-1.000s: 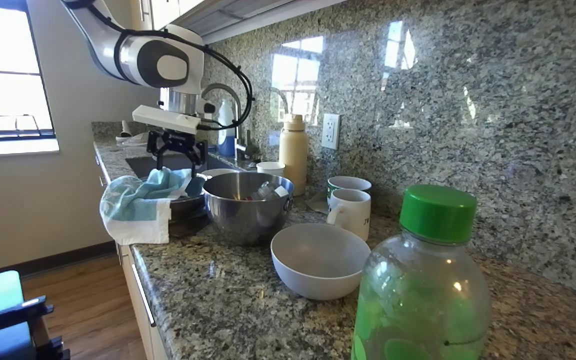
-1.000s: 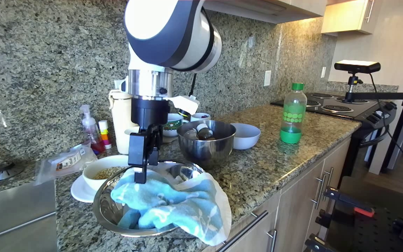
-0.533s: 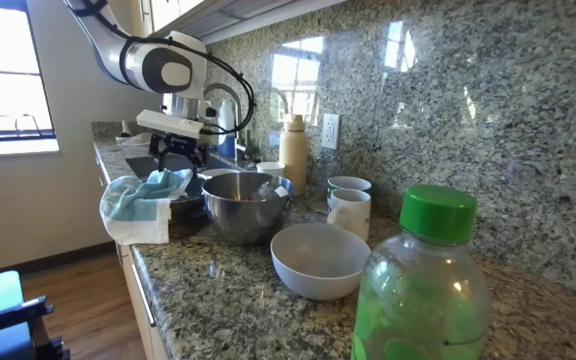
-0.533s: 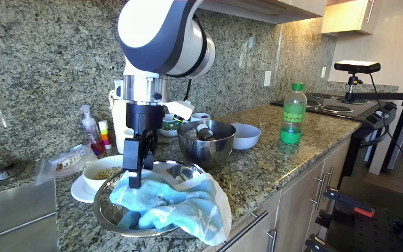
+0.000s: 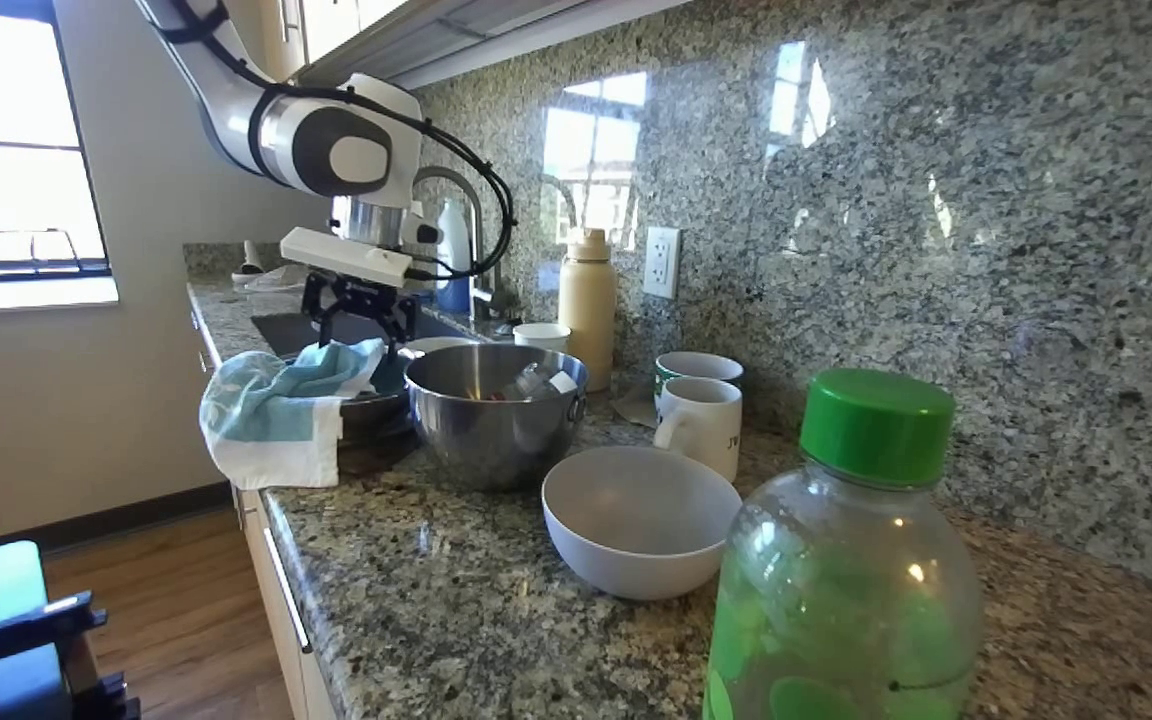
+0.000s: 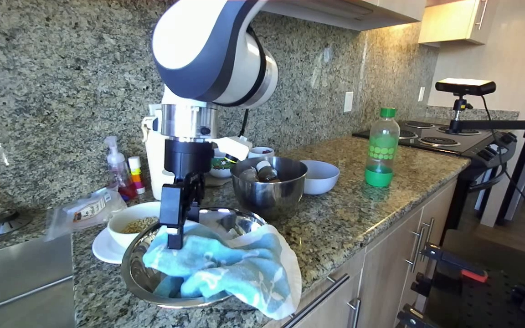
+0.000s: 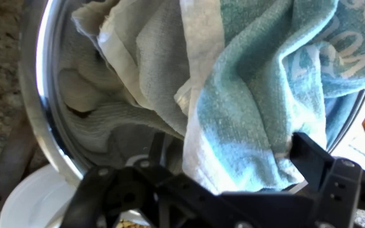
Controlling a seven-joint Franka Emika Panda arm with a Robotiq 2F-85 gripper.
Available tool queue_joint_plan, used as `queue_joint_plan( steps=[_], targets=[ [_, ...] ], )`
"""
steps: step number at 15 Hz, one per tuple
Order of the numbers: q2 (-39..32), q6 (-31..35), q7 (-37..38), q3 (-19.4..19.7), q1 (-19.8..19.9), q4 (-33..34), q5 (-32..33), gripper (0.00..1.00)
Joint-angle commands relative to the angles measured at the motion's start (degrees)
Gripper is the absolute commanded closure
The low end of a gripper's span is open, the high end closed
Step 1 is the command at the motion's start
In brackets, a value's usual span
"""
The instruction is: Use the blue and white towel from the silver bowl to wipe the grey bowl, return the towel to the silver bowl on the left
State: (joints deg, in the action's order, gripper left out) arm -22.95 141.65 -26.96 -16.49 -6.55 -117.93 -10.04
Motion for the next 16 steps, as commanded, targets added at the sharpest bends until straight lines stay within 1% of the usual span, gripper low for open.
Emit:
queue_joint_plan(
  steps=[1,4,5,6,7,13,14,16],
  targets=[
    [-1.82,-1.49,-4.05,-2.11,2.47,1.97,-2.73,0.0],
    [-2.6,-2.07,-5.5,-2.54,3.39,2.6,-3.43,0.01],
    [-2.8,-2.3,-5.78,-2.61,3.61,2.86,-3.58,0.26],
    [-3.04,-2.47,-5.75,-2.6,3.71,3.16,-3.53,0.26],
    [-3.17,-2.79,-6.17,-2.62,3.9,3.43,-3.55,0.32],
    [-3.3,-6.53,-6.89,-2.3,4.34,5.59,-3.2,0.78],
    [-3.28,-7.28,-7.08,-2.18,4.32,5.96,-3.16,0.87],
    [-3.46,-9.19,-7.42,-1.96,4.32,7.06,-3.17,0.99]
  ],
)
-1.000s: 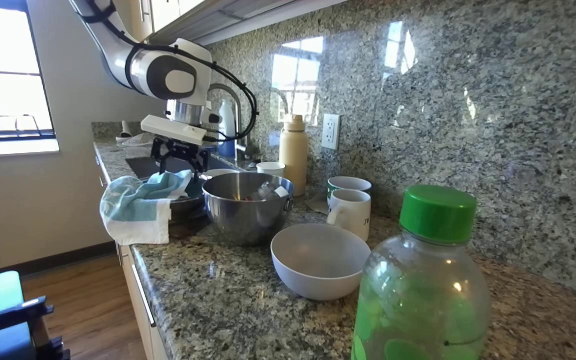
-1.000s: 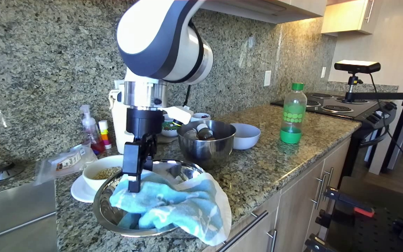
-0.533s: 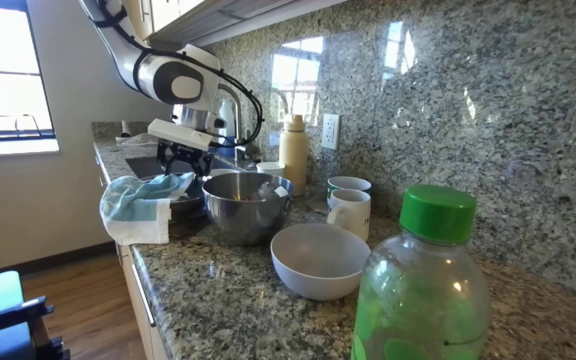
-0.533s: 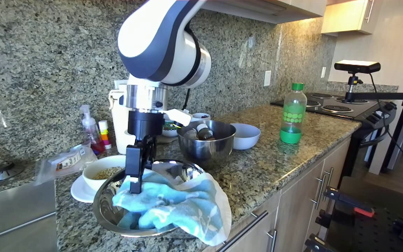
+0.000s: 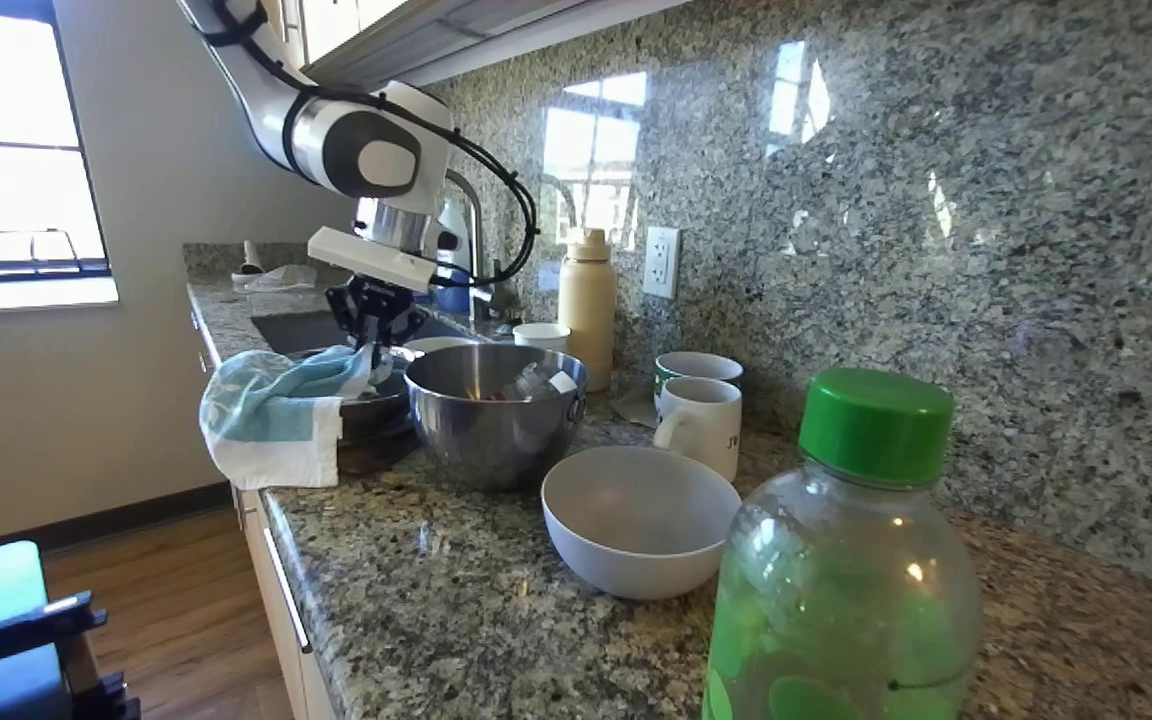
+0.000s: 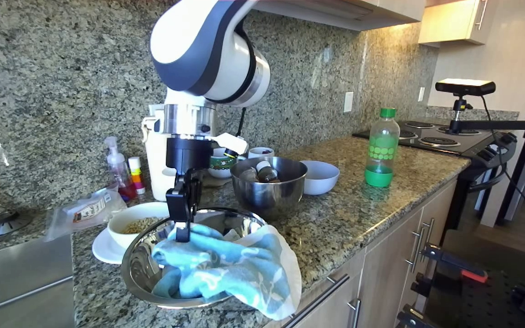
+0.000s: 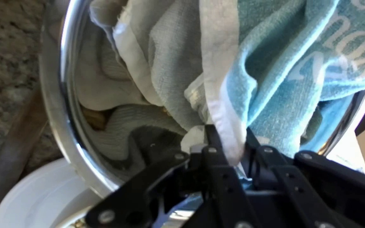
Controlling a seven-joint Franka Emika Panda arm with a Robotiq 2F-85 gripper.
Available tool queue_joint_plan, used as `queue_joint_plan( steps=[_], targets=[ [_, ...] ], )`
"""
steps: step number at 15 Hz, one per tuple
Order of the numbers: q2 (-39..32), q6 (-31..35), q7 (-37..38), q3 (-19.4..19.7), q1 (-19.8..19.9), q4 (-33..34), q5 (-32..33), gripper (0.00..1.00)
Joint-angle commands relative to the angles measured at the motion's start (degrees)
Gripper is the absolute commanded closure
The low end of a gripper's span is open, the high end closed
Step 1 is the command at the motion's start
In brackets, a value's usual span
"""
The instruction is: Use the blue and white towel from the silver bowl to wipe the grey bowl, return the towel to the silver bowl on the left
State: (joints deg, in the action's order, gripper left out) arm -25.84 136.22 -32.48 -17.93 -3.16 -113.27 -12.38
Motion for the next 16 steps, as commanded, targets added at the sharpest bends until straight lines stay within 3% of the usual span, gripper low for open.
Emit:
queue_joint_plan(
  steps=[1,6,16],
  targets=[
    [-0.72,-4.68,-1.93,-0.47,0.94,2.93,-0.91,1.0],
    [-0.72,-7.66,-1.62,0.01,1.09,4.7,-1.23,0.99],
    [7.36,-3.51,2.59,3.52,4.87,0.8,-6.37,0.99]
  ],
)
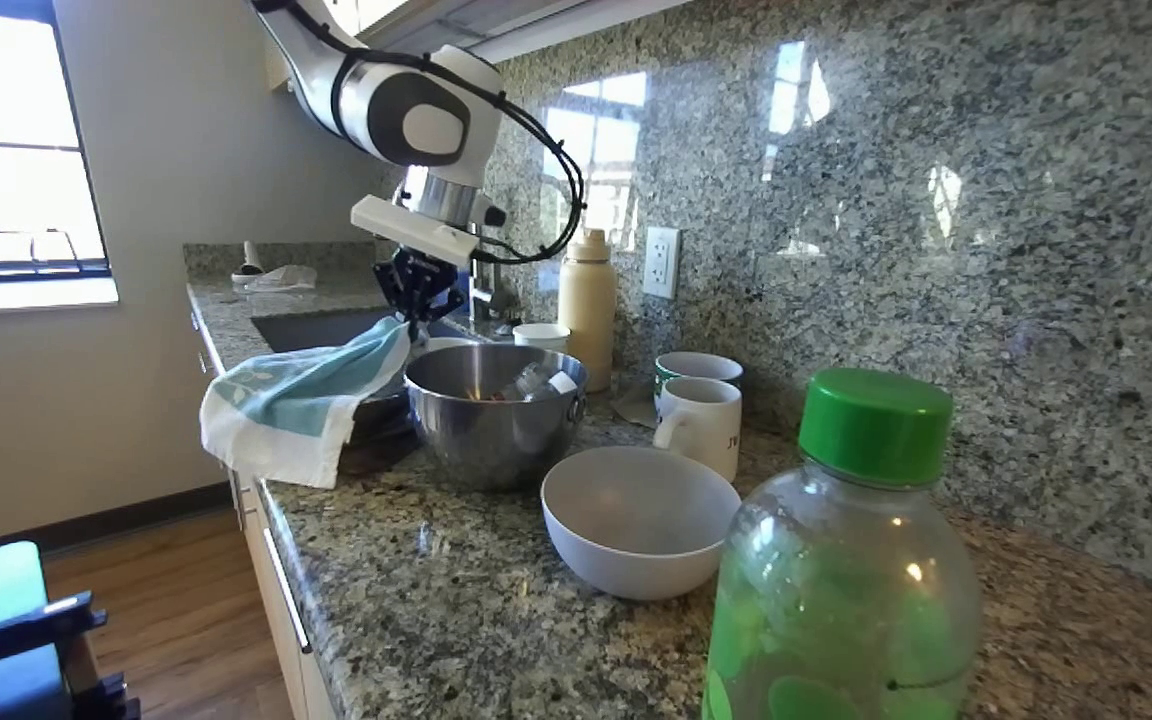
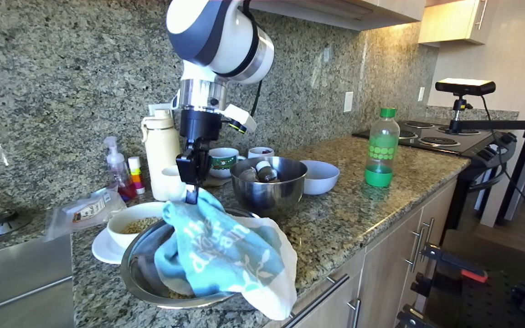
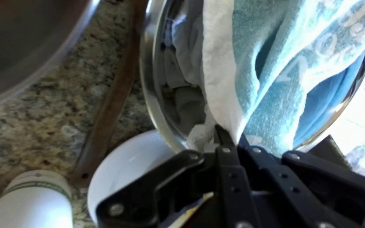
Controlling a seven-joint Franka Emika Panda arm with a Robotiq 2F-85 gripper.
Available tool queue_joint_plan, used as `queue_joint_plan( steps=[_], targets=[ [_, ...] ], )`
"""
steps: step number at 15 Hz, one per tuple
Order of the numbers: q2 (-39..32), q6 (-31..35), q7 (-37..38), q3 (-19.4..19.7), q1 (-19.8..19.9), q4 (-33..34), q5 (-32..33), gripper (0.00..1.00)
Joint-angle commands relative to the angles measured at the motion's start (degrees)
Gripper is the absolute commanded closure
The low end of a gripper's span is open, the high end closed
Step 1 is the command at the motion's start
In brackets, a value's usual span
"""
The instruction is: Use the blue and white towel from the silver bowl to wipe the grey bowl, return the towel to the silver bowl on the left
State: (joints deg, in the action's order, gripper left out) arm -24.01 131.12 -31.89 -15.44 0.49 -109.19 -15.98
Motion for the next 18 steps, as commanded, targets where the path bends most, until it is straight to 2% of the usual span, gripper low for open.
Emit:
queue_joint_plan(
  steps=[1,7,13,18],
  targets=[
    [6.82,2.0,2.62,1.61,1.51,-3.62,-3.44,0.99],
    [15.63,3.27,6.31,5.56,1.81,-6.91,-5.31,0.99],
    [24.48,7.3,17.58,11.8,1.72,-14.11,-2.07,0.99],
    [30.72,11.29,27.33,16.61,2.8,-20.94,3.38,0.99]
  ],
)
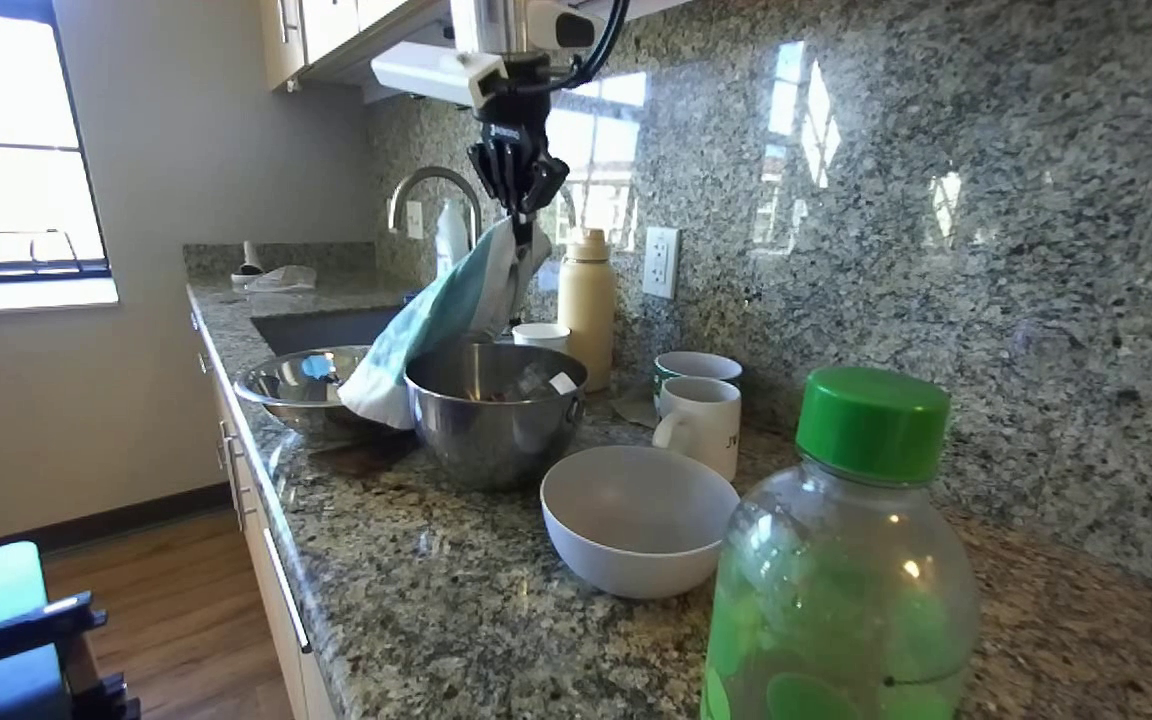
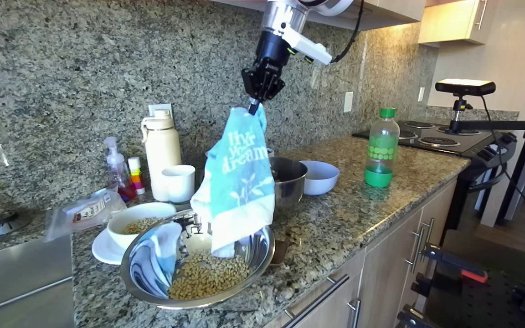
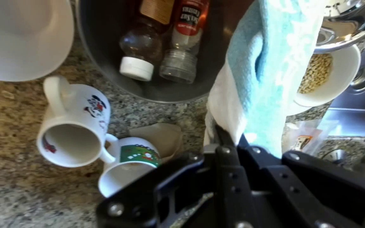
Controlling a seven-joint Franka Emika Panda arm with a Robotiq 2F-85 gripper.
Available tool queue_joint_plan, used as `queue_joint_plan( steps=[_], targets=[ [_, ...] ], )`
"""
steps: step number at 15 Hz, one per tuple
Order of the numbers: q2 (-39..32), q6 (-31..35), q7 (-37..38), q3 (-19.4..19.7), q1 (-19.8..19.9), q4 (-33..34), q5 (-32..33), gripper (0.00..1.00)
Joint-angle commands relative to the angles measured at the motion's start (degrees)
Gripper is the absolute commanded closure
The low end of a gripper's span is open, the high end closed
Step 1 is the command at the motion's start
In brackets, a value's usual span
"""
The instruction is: Use the blue and white towel from the silver bowl to wipe the grey bowl, return the towel to the silver bowl on the left
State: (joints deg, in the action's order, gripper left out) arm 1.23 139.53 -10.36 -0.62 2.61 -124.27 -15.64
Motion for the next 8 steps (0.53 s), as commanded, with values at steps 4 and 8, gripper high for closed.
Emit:
queue_joint_plan(
  steps=[4,8],
  targets=[
    [10.38,4.56,13.59,4.62,2.75,-11.01,7.94,0.99],
    [14.6,6.02,21.39,5.74,6.01,-15.37,12.92,0.99]
  ],
)
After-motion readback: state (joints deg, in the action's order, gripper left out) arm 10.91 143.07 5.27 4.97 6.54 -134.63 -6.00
